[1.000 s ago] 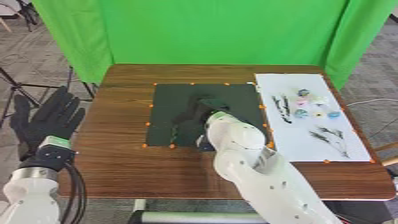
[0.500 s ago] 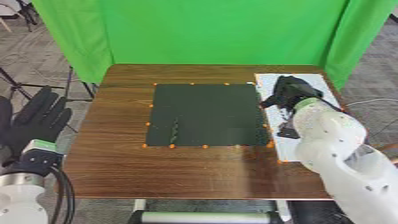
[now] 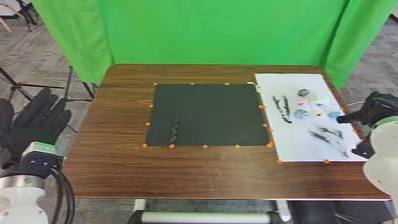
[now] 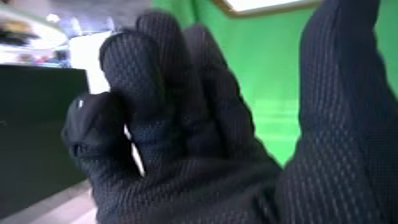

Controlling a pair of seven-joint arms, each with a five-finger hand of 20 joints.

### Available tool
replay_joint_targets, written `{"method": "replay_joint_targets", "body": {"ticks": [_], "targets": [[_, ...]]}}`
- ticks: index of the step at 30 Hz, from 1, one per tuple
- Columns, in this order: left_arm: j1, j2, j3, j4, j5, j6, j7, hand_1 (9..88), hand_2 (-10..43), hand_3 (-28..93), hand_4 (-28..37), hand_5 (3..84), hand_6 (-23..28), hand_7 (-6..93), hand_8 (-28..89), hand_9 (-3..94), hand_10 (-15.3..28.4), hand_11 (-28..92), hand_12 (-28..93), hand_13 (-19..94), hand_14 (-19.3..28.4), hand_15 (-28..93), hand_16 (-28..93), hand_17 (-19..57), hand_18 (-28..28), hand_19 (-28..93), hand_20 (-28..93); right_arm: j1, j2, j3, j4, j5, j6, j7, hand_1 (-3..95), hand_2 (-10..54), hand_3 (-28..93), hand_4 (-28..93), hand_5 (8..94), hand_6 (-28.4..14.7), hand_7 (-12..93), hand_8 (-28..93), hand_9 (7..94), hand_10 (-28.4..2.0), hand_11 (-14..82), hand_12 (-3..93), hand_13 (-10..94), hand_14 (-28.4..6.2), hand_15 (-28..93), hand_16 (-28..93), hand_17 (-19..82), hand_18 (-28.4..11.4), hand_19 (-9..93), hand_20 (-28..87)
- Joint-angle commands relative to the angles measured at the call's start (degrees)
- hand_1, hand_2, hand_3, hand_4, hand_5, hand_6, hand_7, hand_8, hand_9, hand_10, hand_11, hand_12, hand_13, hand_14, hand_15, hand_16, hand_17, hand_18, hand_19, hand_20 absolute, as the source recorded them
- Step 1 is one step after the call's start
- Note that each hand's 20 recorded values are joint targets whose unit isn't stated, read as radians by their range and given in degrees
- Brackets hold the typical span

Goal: Arrange flowers

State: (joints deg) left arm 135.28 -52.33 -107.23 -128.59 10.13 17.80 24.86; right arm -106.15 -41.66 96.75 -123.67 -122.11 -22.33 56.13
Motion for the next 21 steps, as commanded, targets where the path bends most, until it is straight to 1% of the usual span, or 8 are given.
{"method": "replay_joint_targets", "body": {"ticks": [1, 5, 7, 9, 13, 15, 18, 21], "targets": [[0.9, -0.25, -0.34, -0.42, -0.18, -0.04, 0.35, 22.1, 15.5, 69, -28.3, 39.3, 7.0, 13.9, -9, 29.4, 12.9, 19, 8, 17, 10.5, 28, -11, -5.1, 8.2, 25, 7, -4.3, -0.6, 0.1, 1.2, 2.0, -2.6, 2.6, 51.7, -9.5, 32, -28, 62.8, -8.9, 13, -8, 70.4, -17.3, 28.8, 25.2, 66, -14.8, 62, 31, 39, -26.1, 93, 35], [0.5, -0.21, -0.11, -0.33, -0.13, 0.02, -0.10, 22.3, 15.4, 69, -28.3, 39.3, 7.0, 13.9, -9, 29.4, 12.9, 19, 8, 17, 10.6, 28, -11, -5.1, 8.2, 25, 7, -4.1, -0.7, -0.8, 1.3, 2.0, -1.5, 2.4, 58.2, -9.5, 20, -25, 64.2, -9.0, 12, -9, 72.2, -16.8, 30.7, 26.0, 67, -14.3, 64, 32, 39, -26.1, 93, 35], [0.5, -0.49, -0.37, -0.96, -0.13, 0.75, -1.21, 22.4, 15.4, 69, -28.3, 39.3, 7.0, 14.0, -9, 29.4, 12.9, 19, 8, 17, 10.6, 28, -11, -5.2, 8.2, 26, 7, -3.2, -0.9, -2.2, 2.0, 0.5, -1.0, 2.1, 60.1, -9.5, 18, -24, 65.3, -8.7, 12, -9, 73.5, -16.4, 31.2, 26.1, 68, -13.8, 64, 32, 39, -25.8, 93, 35], [0.8, -0.74, -0.74, -1.17, 1.17, 0.04, -2.53, 22.6, 15.6, 69, -28.3, 39.9, 7.4, 14.1, -9, 29.8, 13.2, 19, 8, 17, 10.9, 29, -11, -5.3, 8.2, 26, 7, -2.4, -1.1, -3.3, 2.6, 1.2, -0.7, 1.9, 62.1, -9.5, 16, -23, 66.3, -8.3, 12, -9, 74.6, -16.1, 31.2, 26.1, 69, -13.4, 63, 32, 40, -26.0, 93, 35], [0.1, -0.78, -0.25, -1.03, 0.94, 0.14, -2.55, 23.0, 15.9, 69, -28.3, 40.2, 7.6, 14.4, -9, 29.8, 13.2, 20, 8, 18, 11.0, 30, -11, -5.5, 8.3, 26, 7, -0.3, -1.8, -6.3, 4.6, -0.3, -0.3, 0.9, 65.5, -9.5, 17, -23, 67.4, -7.5, 13, -9, 76.2, -15.7, 31.0, 26.1, 70, -12.7, 63, 32, 40, -25.9, 93, 35], [0.0, -1.04, -0.17, -0.90, 1.61, 0.86, -3.44, 24.1, 17.0, 68, -28.3, 40.2, 7.6, 14.6, -9, 29.9, 13.3, 20, 8, 18, 11.0, 30, -11, -5.5, 8.3, 26, 7, 0.1, -1.9, -6.3, 5.6, 0.7, -0.7, -1.2, 65.4, -9.5, 21, -25, 67.8, -7.0, 13, -10, 77.0, -15.2, 30.8, 26.4, 71, -12.3, 62, 33, 40, -25.7, 93, 35], [0.0, -1.12, 0.02, -0.74, 0.81, 1.03, -3.02, 25.6, 18.5, 69, -28.3, 40.5, 7.4, 14.9, -9, 30.1, 13.3, 20, 8, 18, 10.9, 30, -11, -5.4, 8.2, 27, 7, 1.9, -1.6, -8.3, 7.1, 0.9, -1.1, -0.5, 65.1, -9.5, 26, -28, 68.1, -6.6, 13, -10, 77.5, -14.8, 30.7, 26.5, 71, -12.0, 62, 33, 40, -25.5, 93, 35], [-0.2, -1.14, 0.16, -0.64, 1.00, 1.07, -3.19, 25.4, 18.0, 69, -28.3, 40.4, 7.4, 15.2, -9, 30.0, 13.2, 20, 8, 18, 10.9, 30, -12, -5.5, 8.2, 27, 7, 2.3, -1.5, -9.0, 8.1, 0.7, 0.1, -0.1, 55.2, -9.5, 49, -28, 68.4, -5.7, 14, -10, 78.0, -14.3, 30.7, 26.5, 72, -11.8, 61, 34, 40, -25.4, 91, 35]]}}
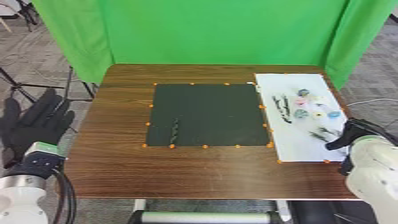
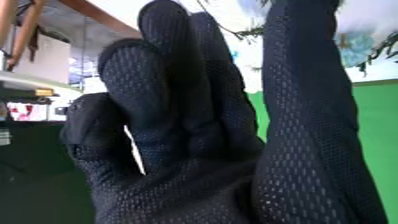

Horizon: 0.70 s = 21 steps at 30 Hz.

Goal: Arrange flowers

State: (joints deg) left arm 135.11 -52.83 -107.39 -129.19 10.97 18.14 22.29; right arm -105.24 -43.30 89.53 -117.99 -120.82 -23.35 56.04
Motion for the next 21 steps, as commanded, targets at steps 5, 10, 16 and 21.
{"method": "replay_joint_targets", "body": {"ticks": [5, 10, 16, 21], "targets": [[0.0, -0.69, 0.39, 0.13, 0.05, 0.61, -0.46, 25.1, 17.4, 69, -28.3, 40.4, 7.5, 15.1, -9, 29.9, 13.2, 20, 8, 18, 10.9, 30, -12, -5.6, 8.2, 27, 7, 1.7, 0.1, -2.3, 3.2, -0.5, 1.2, 0.0, 54.7, -9.5, 61, -28, 70.9, -5.1, 16, -3, 80.3, -12.6, 26.4, 33.4, 73, -11.5, 60, 33, 41, -25.2, 92, 34], [-0.6, -0.50, 0.72, 0.37, 0.03, 0.33, -0.74, 25.1, 17.0, 69, -28.3, 40.3, 7.5, 15.2, -9, 29.8, 13.1, 20, 8, 18, 11.0, 31, -12, -5.6, 8.2, 27, 6, 1.5, -0.2, -2.7, 3.9, -0.2, 0.4, 0.2, 55.7, -9.5, 65, -28, 72.8, -5.4, 16, 3, 82.3, -11.3, 21.9, 39.0, 74, -11.4, 60, 33, 41, -25.1, 92, 33], [-0.7, -0.40, 0.67, 0.37, 0.26, -0.09, -1.13, 25.1, 16.9, 69, -28.3, 40.2, 7.6, 15.2, -9, 29.8, 13.2, 20, 8, 18, 11.3, 31, -12, -5.8, 8.5, 28, 6, -0.5, -0.1, -2.2, 2.0, -3.0, 3.1, -0.2, 56.1, -9.5, 64, -28, 70.5, -4.4, 25, 11, 81.8, -10.9, 21.1, 44.5, 73, -10.9, 61, 34, 41, -24.8, 92, 33], [-0.6, -0.53, 0.55, 0.46, 0.21, -0.16, -1.37, 25.1, 16.8, 69, -28.3, 40.2, 7.6, 15.2, -9, 29.7, 13.2, 20, 8, 18, 11.5, 32, -12, -5.8, 8.6, 28, 6, -2.7, 0.0, -0.9, -1.2, -7.5, 5.0, -0.5, 44.7, -9.5, 69, -28, 68.4, -4.4, 27, -5, 75.8, -14.6, 35.8, 29.7, 72, -11.4, 62, 34, 41, -24.8, 93, 33]]}}
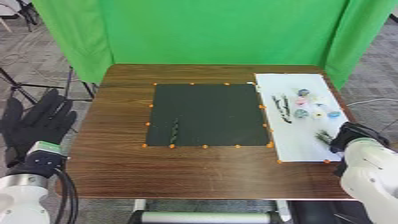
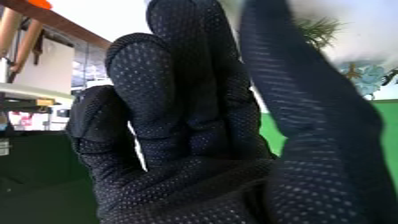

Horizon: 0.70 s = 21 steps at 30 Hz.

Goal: Arrange flowers

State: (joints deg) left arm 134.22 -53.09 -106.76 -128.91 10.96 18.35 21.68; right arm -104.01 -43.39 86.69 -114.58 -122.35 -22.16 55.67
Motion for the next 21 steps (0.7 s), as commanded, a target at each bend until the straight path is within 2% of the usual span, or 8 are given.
{"method": "replay_joint_targets", "body": {"ticks": [1, 3, 11, 13, 16, 18, 21], "targets": [[0.4, -0.42, -0.21, 0.18, 0.34, -0.47, -0.92, 25.2, 16.7, 69, -28.3, 40.2, 7.6, 15.2, -9, 29.8, 13.4, 20, 8, 18, 11.5, 32, -12, -5.8, 8.6, 28, 6, -4.1, 0.2, 1.9, -5.2, -6.7, 4.3, -0.1, 44.2, -9.5, 69, -28, 68.3, -4.4, 28, -8, 75.5, -14.8, 36.3, 28.9, 71, -11.4, 62, 34, 41, -24.8, 93, 34], [0.5, -0.45, -0.23, 0.25, 0.13, -0.57, -0.87, 25.1, 16.7, 69, -28.3, 40.2, 7.6, 15.1, -9, 29.8, 13.4, 20, 8, 18, 11.5, 31, -12, -5.8, 8.6, 28, 6, -3.9, 0.4, 1.2, -5.1, -8.8, 4.7, -0.5, 44.1, -9.5, 69, -28, 68.2, -4.4, 28, -9, 75.4, -14.8, 36.5, 28.5, 71, -11.5, 63, 34, 41, -24.8, 93, 34], [0.4, -0.24, 0.17, 0.46, -0.17, -0.86, -0.44, 25.2, 16.3, 69, -28.3, 40.1, 7.7, 15.1, -9, 29.7, 13.2, 20, 8, 18, 11.5, 31, -12, -5.8, 8.7, 28, 6, 0.0, 0.1, -0.3, -1.1, -3.5, -2.0, 1.3, 44.7, -9.5, 64, -28, 66.5, -5.6, 22, -10, 73.9, -15.5, 36.4, 28.7, 70, -12.1, 63, 34, 41, -24.9, 93, 36], [0.6, -0.25, 0.09, 0.35, -0.27, -0.76, -0.07, 25.2, 16.2, 69, -28.3, 40.1, 7.7, 15.0, -9, 29.8, 13.3, 20, 8, 18, 11.5, 31, -12, -5.8, 8.7, 28, 6, 0.8, 0.0, -1.0, 0.0, -3.2, -2.2, 1.1, 45.2, -9.5, 62, -28, 66.7, -5.9, 20, -10, 73.9, -15.6, 36.0, 28.4, 69, -12.3, 63, 34, 41, -24.9, 93, 36], [0.5, -0.46, 0.10, 0.36, -0.06, -0.76, -0.53, 25.2, 16.2, 69, -28.3, 40.1, 7.7, 15.1, -9, 29.8, 13.3, 20, 8, 18, 11.6, 31, -12, -5.8, 8.7, 28, 6, 0.8, -0.1, -1.6, 1.2, -3.7, -1.4, 0.7, 46.6, -9.5, 63, -28, 68.0, -5.8, 19, -9, 74.1, -15.5, 35.6, 28.0, 70, -12.2, 63, 33, 41, -25.0, 93, 36], [0.4, -0.45, 0.17, 0.39, -0.10, -0.63, -0.51, 25.2, 16.2, 69, -28.3, 40.1, 7.7, 15.1, -9, 29.8, 13.4, 20, 8, 18, 11.6, 31, -12, -5.8, 8.7, 28, 6, 0.4, 0.0, -1.9, 1.4, -4.2, 0.1, 0.7, 49.3, -9.5, 64, -28, 69.7, -5.1, 20, -9, 76.1, -14.2, 32.9, 32.0, 70, -12.0, 63, 33, 41, -24.9, 93, 36], [0.8, -0.41, 0.06, 0.23, -0.20, -0.43, -0.26, 25.2, 16.2, 69, -28.3, 40.1, 7.7, 15.0, -9, 29.8, 13.4, 20, 8, 18, 11.6, 31, -11, -5.8, 8.7, 28, 6, -0.4, 0.0, -2.2, 1.3, -6.3, 4.0, 0.1, 56.8, -9.5, 59, -28, 74.8, -4.4, 24, 10, 81.3, -11.9, 28.1, 39.8, 74, -11.3, 62, 33, 42, -24.8, 93, 36]]}}
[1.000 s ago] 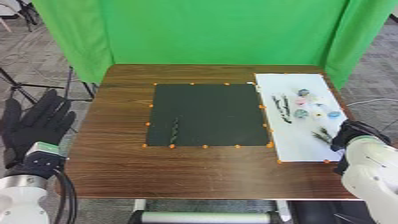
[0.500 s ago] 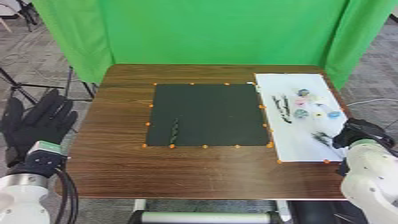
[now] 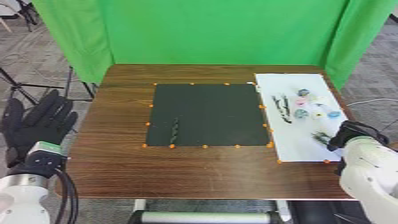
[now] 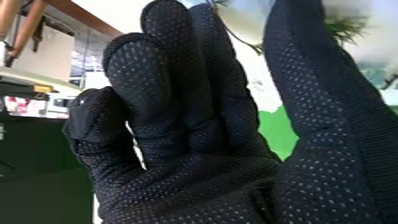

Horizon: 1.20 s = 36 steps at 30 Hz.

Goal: Arrange flowers

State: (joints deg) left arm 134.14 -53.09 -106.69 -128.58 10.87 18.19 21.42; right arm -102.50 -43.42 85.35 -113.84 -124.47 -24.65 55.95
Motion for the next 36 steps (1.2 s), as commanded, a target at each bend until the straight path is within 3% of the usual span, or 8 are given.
{"method": "replay_joint_targets", "body": {"ticks": [1, 5, 11, 20, 26, 30, 36], "targets": [[1.0, -0.47, -0.10, -0.16, -0.12, -0.20, -0.03, 25.3, 16.2, 69, -28.3, 40.1, 7.6, 15.1, -9, 29.8, 13.4, 20, 8, 18, 11.6, 31, -12, -5.8, 8.7, 28, 6, -1.8, 0.1, -1.1, 0.6, -4.4, 7.5, -0.1, 56.2, -9.3, 61, -28, 75.5, -3.9, 26, 12, 81.6, -12.1, 29.9, 38.9, 74, -11.1, 62, 33, 43, -24.7, 93, 36], [0.9, -0.50, 0.03, -0.10, -0.13, -0.29, -0.05, 25.2, 16.2, 69, -28.3, 40.1, 7.7, 15.1, -9, 29.8, 13.4, 20, 8, 18, 11.7, 32, -11, -5.8, 8.7, 28, 6, -1.5, 0.3, -1.1, 0.2, -4.4, 9.0, -0.1, 54.3, -5.8, 66, -28, 73.4, -1.9, 38, 20, 80.8, -11.9, 36.4, 37.5, 76, -10.8, 63, 34, 45, -24.1, 93, 39], [1.1, -0.45, 0.13, -0.20, -0.30, -0.02, 0.03, 25.3, 16.2, 69, -28.3, 40.1, 7.7, 15.1, -9, 29.7, 13.6, 21, 8, 18, 12.3, 33, -11, -5.9, 8.8, 28, 6, -3.0, 0.9, 0.1, -2.6, -5.7, 13.8, -1.7, 53.3, -5.2, 70, -28, 71.1, -2.2, 44, 21, 80.6, -11.7, 36.9, 39.0, 76, -10.9, 63, 34, 45, -23.9, 93, 41], [1.0, -0.45, -0.47, -0.15, 0.05, -0.46, -0.42, 25.4, 16.1, 69, -28.3, 40.0, 7.7, 15.2, -9, 29.7, 13.7, 21, 8, 18, 12.3, 33, -12, -5.9, 8.7, 28, 6, -2.1, 1.2, -0.1, -9.0, -7.1, 19.3, -4.2, 52.0, -6.2, 73, -24, 71.6, -3.2, 46, 21, 81.6, -11.3, 36.8, 41.1, 77, -10.8, 64, 34, 46, -24.2, 93, 42], [2.6, -0.59, -1.20, -0.76, 0.05, 0.15, 0.19, 25.3, 16.1, 69, -28.3, 40.1, 7.7, 15.1, -9, 29.7, 13.7, 21, 8, 18, 12.3, 32, -11, -5.9, 8.8, 28, 6, 6.8, -1.7, -6.9, -10.2, -6.1, 21.7, -6.4, 50.9, -7.5, 74, -21, 72.5, -3.2, 46, 21, 82.5, -11.1, 36.7, 41.9, 77, -10.9, 64, 34, 47, -24.3, 93, 43], [1.7, -0.51, -0.50, -0.33, -0.05, 0.26, -0.10, 25.4, 15.9, 69, -28.3, 40.1, 7.7, 15.0, -9, 29.7, 13.7, 20, 8, 18, 12.3, 32, -11, -5.8, 8.7, 28, 6, 14.0, -5.2, -14.7, -9.0, -8.2, 21.9, -8.4, 50.4, -7.9, 75, -20, 72.8, -3.0, 46, 22, 83.2, -11.2, 37.0, 42.0, 78, -10.8, 65, 35, 47, -24.4, 93, 44], [-1.4, 1.51, 2.42, 1.34, 0.15, -0.54, -1.03, 24.9, 16.1, 68, -28.3, 40.3, 7.6, 14.0, -9, 30.0, 13.3, 19, 7, 19, 11.3, 30, -12, -5.3, 8.3, 27, 6, 20.3, -12.3, -24.6, -6.4, -9.2, 19.0, -10.9, 48.6, -7.0, 74, -17, 72.3, -2.3, 47, 23, 82.8, -11.5, 39.1, 41.4, 78, -10.7, 65, 35, 48, -24.2, 93, 46]]}}
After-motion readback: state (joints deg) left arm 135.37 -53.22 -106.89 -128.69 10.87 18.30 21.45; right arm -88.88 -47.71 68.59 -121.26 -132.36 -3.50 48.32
